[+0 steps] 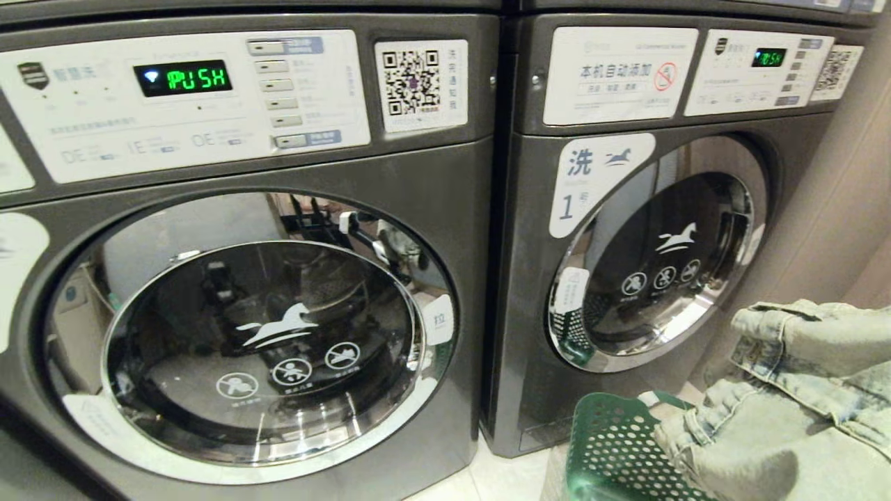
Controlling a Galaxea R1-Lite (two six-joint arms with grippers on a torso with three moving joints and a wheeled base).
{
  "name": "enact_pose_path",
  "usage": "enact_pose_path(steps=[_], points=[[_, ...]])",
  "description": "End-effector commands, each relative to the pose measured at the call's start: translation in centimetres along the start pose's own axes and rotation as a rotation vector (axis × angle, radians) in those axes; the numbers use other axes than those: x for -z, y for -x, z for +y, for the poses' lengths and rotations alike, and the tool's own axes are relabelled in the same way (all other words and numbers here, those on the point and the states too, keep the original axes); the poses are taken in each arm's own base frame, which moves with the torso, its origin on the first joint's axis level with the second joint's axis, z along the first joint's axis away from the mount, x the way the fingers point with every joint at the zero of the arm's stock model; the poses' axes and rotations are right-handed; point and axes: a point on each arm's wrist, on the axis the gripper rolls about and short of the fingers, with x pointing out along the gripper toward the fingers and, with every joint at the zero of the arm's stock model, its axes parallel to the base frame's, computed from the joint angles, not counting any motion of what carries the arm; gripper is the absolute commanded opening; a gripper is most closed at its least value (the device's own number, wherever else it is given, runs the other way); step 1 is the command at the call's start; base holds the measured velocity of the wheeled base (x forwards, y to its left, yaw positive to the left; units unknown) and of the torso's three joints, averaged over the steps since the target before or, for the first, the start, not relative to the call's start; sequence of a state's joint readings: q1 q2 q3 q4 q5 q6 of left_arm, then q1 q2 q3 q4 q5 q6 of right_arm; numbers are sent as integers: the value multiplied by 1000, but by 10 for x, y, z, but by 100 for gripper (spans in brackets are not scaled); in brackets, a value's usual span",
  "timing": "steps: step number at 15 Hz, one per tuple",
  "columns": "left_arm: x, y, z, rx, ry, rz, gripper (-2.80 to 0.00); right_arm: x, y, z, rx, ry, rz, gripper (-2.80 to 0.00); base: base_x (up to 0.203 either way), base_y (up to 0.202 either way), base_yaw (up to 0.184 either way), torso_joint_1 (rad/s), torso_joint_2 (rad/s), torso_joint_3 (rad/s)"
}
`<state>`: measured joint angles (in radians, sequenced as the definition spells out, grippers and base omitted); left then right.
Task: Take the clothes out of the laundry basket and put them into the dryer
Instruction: Open the dryer
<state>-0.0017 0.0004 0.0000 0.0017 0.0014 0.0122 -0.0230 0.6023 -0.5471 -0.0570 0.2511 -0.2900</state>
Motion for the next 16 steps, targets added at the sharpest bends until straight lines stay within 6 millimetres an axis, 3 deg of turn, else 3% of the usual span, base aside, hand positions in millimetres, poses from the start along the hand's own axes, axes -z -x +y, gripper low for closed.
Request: enact_pose_path(steps=[1,7,16], points=[[0,0,0,0,0,-1,-280,2,3,1,0,4,-7,-280,1,-7,180,-2,2,-2],[0,0,0,0,0,1,-280,7,12,5,6,11,-25,-280,2,-7,180,2,1,3],[0,0,0,0,0,1,-280,15,21,8,97,0,-39,-280,0,0,0,0,0,0]])
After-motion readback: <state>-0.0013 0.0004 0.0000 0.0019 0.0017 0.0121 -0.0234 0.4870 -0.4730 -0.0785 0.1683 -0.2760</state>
